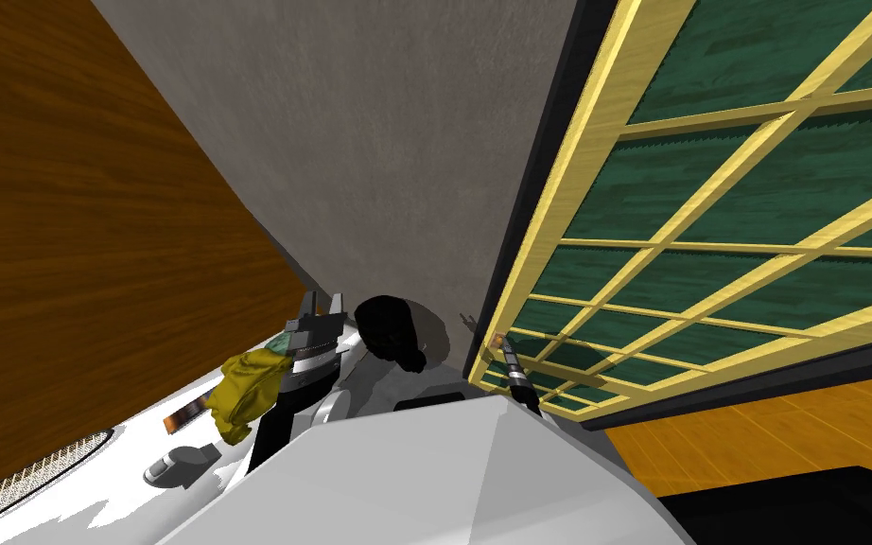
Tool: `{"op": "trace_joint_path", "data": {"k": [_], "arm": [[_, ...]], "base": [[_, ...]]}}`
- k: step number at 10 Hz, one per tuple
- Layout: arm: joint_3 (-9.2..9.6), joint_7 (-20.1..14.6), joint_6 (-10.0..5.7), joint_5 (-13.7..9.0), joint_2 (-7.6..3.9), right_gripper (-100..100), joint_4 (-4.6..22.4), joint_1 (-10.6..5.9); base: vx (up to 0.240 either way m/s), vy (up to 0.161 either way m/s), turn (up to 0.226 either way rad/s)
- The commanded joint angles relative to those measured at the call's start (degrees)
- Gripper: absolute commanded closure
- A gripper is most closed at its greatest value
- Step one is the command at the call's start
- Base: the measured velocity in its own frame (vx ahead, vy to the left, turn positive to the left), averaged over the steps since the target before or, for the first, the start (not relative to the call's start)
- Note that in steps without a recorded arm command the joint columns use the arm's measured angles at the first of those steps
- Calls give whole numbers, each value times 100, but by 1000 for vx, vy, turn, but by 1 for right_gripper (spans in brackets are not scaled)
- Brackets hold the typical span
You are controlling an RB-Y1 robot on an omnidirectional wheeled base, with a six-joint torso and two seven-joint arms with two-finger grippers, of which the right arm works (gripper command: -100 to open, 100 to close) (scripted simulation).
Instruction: Pull the door open
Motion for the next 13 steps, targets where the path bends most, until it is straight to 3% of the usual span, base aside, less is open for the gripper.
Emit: {"op": "trace_joint_path", "data": {"k": [1, 10, 11, 13], "arm": [[42, -176, -8, -33, 21, 100, -2, 13], [247, -1552, 14, -547, -31, 100, -145, 183], [160, -1221, 9, -478, -60, -100, -98, 194], [119, -964, -10, -422, -60, -100, -94, 214]], "base": [[-25, -8, 32], [-34, -8, 60], [-20, 3, 10], [-1, 23, -14]]}}
